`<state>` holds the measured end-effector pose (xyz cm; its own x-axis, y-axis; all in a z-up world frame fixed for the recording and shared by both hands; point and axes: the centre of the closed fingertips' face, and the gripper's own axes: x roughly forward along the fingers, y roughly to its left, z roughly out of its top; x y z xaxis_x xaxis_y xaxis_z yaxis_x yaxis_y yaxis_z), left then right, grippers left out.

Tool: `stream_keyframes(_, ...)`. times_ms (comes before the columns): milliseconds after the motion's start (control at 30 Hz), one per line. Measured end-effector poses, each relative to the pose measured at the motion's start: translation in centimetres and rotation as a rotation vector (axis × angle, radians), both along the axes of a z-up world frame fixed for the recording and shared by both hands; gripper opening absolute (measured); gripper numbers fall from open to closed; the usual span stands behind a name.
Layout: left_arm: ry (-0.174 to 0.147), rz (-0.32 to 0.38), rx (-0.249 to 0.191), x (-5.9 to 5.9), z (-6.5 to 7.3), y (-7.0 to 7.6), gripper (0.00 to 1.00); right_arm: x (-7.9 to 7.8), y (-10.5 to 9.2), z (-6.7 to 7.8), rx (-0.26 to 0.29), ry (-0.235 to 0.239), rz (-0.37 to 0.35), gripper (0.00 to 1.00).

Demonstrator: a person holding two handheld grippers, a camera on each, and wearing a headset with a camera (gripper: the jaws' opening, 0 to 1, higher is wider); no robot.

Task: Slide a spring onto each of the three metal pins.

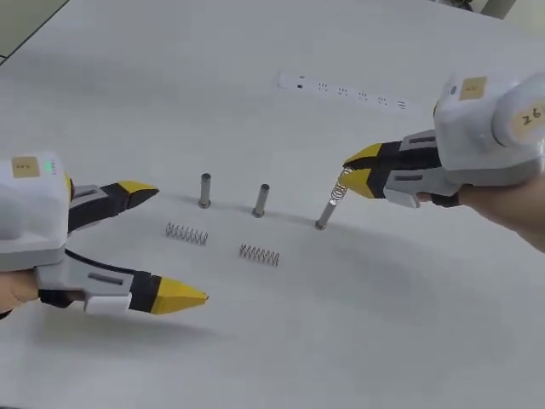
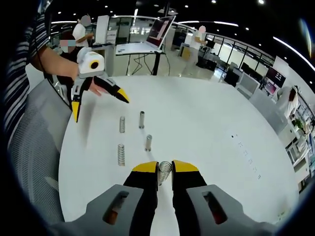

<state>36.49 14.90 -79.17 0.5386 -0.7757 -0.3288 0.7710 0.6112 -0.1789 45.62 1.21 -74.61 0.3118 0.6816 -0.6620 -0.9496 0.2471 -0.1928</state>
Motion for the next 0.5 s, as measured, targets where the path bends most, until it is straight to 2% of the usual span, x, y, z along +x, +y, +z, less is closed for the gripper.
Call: stream_keyframes(500, 0.009, 0.003, -0.004, 0.1, -0.2, 0.1, 0.97, 0.5, -0.2, -1.2, 0.006, 0.032, -0.029, 0.07)
